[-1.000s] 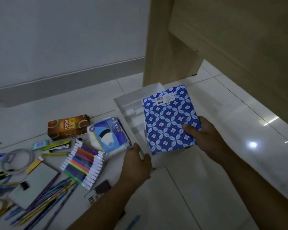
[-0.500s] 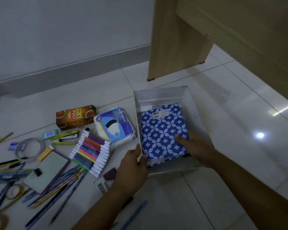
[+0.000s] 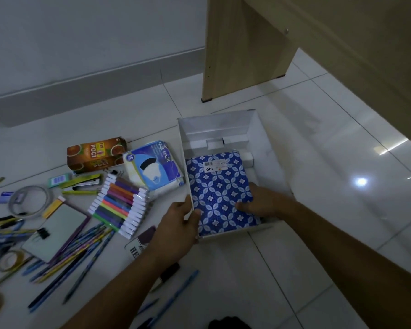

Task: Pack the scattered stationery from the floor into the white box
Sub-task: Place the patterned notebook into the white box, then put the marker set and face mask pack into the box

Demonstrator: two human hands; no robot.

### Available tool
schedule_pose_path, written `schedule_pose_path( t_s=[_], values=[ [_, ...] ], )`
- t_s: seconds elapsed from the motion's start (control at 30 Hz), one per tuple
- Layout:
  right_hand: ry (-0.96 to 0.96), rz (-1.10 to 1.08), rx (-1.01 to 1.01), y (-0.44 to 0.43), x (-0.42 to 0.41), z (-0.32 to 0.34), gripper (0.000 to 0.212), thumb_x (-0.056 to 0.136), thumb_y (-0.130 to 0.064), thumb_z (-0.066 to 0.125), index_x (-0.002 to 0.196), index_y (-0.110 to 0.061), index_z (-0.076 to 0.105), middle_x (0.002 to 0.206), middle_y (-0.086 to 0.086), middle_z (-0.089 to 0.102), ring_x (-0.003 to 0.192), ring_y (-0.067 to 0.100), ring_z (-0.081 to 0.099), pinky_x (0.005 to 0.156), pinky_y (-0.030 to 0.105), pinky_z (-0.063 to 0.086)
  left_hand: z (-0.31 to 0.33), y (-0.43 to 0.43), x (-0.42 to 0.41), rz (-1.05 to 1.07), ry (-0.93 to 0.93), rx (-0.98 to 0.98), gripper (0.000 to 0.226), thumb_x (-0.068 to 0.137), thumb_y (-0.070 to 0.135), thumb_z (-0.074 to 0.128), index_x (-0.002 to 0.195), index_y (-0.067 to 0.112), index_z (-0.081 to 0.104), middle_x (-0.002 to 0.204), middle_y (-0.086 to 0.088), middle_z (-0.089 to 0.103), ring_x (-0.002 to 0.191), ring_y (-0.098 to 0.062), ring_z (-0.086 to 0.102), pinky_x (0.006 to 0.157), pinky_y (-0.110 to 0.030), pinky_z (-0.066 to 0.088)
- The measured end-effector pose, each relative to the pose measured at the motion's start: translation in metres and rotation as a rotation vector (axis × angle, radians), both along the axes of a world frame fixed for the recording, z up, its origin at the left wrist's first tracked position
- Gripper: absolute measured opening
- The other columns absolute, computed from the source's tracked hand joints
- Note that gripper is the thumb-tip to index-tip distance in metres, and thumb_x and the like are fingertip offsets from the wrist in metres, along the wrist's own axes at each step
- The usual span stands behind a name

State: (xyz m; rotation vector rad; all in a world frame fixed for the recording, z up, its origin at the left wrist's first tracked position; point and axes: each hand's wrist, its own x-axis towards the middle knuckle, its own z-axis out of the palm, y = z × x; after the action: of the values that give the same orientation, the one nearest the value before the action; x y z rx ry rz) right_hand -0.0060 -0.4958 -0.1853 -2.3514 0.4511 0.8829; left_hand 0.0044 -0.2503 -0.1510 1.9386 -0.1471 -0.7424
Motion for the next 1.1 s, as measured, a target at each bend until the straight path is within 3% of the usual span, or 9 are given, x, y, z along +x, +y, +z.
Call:
schedule_pose_path(
  t_s=[0.1, 0.3, 0.47, 0.53, 0.6, 0.7, 0.83, 0.97, 1.1],
  values=[
    [0.015, 0.209, -0.408, -0.002, -0.001, -0.005, 0.082, 0.083, -0.073, 0.044, 0.138, -0.012, 0.038, 0.138, 0.016, 0.044, 0.126, 0.035, 0.042, 0.108, 0.046, 0.036, 0.002, 0.000, 0.000, 0.057, 0.109, -0.055, 0.032, 0.098, 0.040, 0.043, 0.123, 0.027, 0.058, 0.123, 0.002, 0.047, 0.109, -0.020, 0.061, 0.076, -0.042, 0.061],
    [0.001, 0.048, -0.033, 0.000, 0.003, 0.003, 0.058, 0.087, -0.048, 0.064, 0.131, -0.013, 0.050, 0.133, 0.007, 0.060, 0.113, 0.023, 0.061, 0.091, 0.026, 0.047, 0.010, -0.005, -0.003, 0.050, 0.067, -0.049, 0.028, 0.100, 0.035, 0.042, 0.120, 0.023, 0.057, 0.114, 0.006, 0.047, 0.103, -0.016, 0.060, 0.074, -0.041, 0.061],
    [0.046, 0.102, -0.256, -0.001, 0.007, 0.010, 0.074, 0.082, -0.060, 0.062, 0.136, -0.015, 0.040, 0.136, 0.013, 0.050, 0.118, 0.028, 0.054, 0.097, 0.035, 0.048, 0.008, 0.000, -0.004, 0.101, 0.205, -0.155, 0.045, 0.097, 0.040, 0.048, 0.139, 0.026, 0.045, 0.129, 0.011, 0.044, 0.113, -0.014, 0.057, 0.073, -0.030, 0.061],
    [-0.132, 0.073, -0.364, 0.010, 0.015, 0.023, 0.072, 0.084, -0.057, 0.061, 0.138, -0.017, 0.037, 0.134, 0.015, 0.046, 0.120, 0.031, 0.050, 0.098, 0.040, 0.045, 0.007, 0.010, -0.001, 0.124, 0.265, -0.179, 0.047, 0.096, 0.037, 0.051, 0.141, 0.026, 0.043, 0.132, 0.009, 0.048, 0.115, -0.014, 0.058, 0.075, -0.027, 0.060],
    [-0.427, -0.045, -0.250, 0.032, 0.026, 0.045, 0.059, 0.088, -0.045, 0.062, 0.137, -0.017, 0.042, 0.128, 0.012, 0.048, 0.117, 0.029, 0.051, 0.096, 0.038, 0.047, 0.005, 0.022, 0.003, 0.178, 0.252, -0.141, 0.039, 0.097, 0.033, 0.052, 0.135, 0.023, 0.050, 0.126, 0.007, 0.055, 0.108, -0.013, 0.062, 0.082, -0.030, 0.059],
    [-0.773, -0.117, 0.006, 0.081, 0.052, 0.078, 0.036, 0.091, -0.025, 0.064, 0.123, -0.013, 0.055, 0.113, 0.003, 0.056, 0.102, 0.014, 0.056, 0.080, 0.015, 0.044, 0.003, 0.043, 0.014, 0.314, 0.174, -0.089, 0.027, 0.097, 0.028, 0.052, 0.121, 0.019, 0.060, 0.115, 0.003, 0.062, 0.101, -0.013, 0.064, 0.075, -0.025, 0.058],
    [-0.793, -0.096, 0.168, 0.157, 0.092, 0.079, 0.019, 0.090, -0.022, 0.063, 0.105, -0.011, 0.058, 0.100, 0.005, 0.062, 0.089, 0.016, 0.061, 0.069, 0.024, 0.052, -0.007, 0.077, 0.028, 0.482, 0.153, -0.068, 0.014, 0.096, 0.021, 0.054, 0.093, 0.018, 0.067, 0.091, -0.007, 0.066, 0.087, -0.023, 0.065, 0.078, -0.045, 0.058],
    [-0.331, -0.007, -0.025, 0.200, 0.136, 0.034, 0.060, 0.086, -0.034, 0.061, 0.129, 0.003, 0.042, 0.126, 0.019, 0.056, 0.114, 0.033, 0.055, 0.084, 0.033, 0.049, -0.027, 0.103, 0.034, 0.653, 0.180, 0.046, 0.020, 0.094, 0.016, 0.055, 0.075, 0.016, 0.061, 0.081, -0.009, 0.061, 0.079, -0.024, 0.059, 0.078, -0.041, 0.053],
    [-0.177, 0.048, -0.376, 0.207, 0.152, 0.002, 0.110, 0.077, -0.053, 0.066, 0.148, 0.005, 0.006, 0.153, 0.026, 0.017, 0.140, 0.041, 0.021, 0.112, 0.047, 0.027, -0.054, 0.119, 0.041, 0.877, 0.319, 0.026, 0.017, 0.091, 0.016, 0.061, 0.094, 0.001, 0.067, 0.081, -0.016, 0.064, 0.073, -0.026, 0.061, 0.074, -0.041, 0.054]
  ],
)
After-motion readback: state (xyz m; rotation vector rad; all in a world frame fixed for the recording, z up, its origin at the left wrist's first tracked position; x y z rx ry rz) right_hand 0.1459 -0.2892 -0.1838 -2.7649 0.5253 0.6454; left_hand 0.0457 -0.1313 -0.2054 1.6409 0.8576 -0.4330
